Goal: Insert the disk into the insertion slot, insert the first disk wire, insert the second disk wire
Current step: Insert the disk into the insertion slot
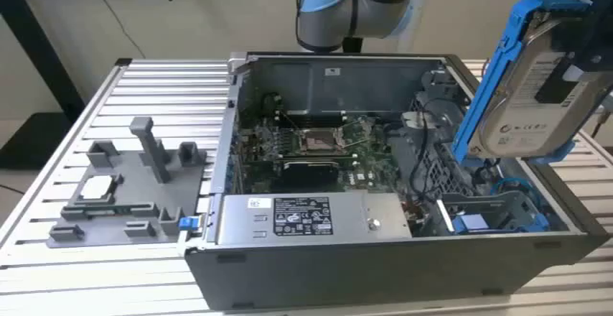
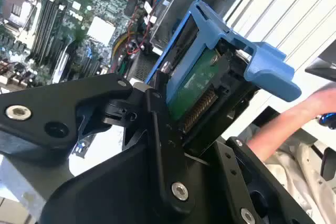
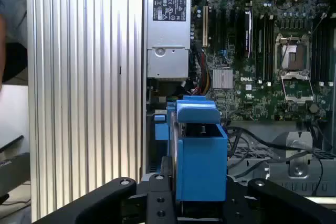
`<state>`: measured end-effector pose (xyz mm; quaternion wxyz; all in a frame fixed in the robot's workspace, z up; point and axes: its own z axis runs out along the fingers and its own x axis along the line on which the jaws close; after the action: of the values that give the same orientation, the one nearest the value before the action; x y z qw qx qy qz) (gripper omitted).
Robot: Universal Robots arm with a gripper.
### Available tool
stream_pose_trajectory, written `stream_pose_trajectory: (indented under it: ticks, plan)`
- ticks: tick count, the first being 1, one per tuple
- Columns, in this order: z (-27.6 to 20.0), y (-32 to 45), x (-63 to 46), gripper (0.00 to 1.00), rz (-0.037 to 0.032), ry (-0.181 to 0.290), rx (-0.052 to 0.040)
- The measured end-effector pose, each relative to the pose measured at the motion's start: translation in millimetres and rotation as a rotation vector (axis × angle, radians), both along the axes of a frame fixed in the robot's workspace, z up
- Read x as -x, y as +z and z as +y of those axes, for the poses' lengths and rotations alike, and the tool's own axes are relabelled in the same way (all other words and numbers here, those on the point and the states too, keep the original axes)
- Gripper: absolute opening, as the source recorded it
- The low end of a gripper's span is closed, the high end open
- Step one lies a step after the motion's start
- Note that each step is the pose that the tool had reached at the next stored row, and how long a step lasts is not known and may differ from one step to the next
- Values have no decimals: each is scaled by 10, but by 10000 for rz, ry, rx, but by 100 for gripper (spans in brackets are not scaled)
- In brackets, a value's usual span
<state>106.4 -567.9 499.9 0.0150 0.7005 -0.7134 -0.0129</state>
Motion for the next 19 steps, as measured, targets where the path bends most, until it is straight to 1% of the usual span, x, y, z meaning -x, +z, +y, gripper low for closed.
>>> stream_pose_trajectory:
  ticks: [13,14,15,16,17,19]
  plan:
    - [0,0,0,0,0,0,0]
    - [0,1,0,0,0,0,-23]
    - [0,2,0,0,0,0,-125]
    - [-2,0,1,0,-1,-1,-253]
    - [-3,0,0,0,-1,0,-328]
    - [-3,0,0,0,0,0,-443]
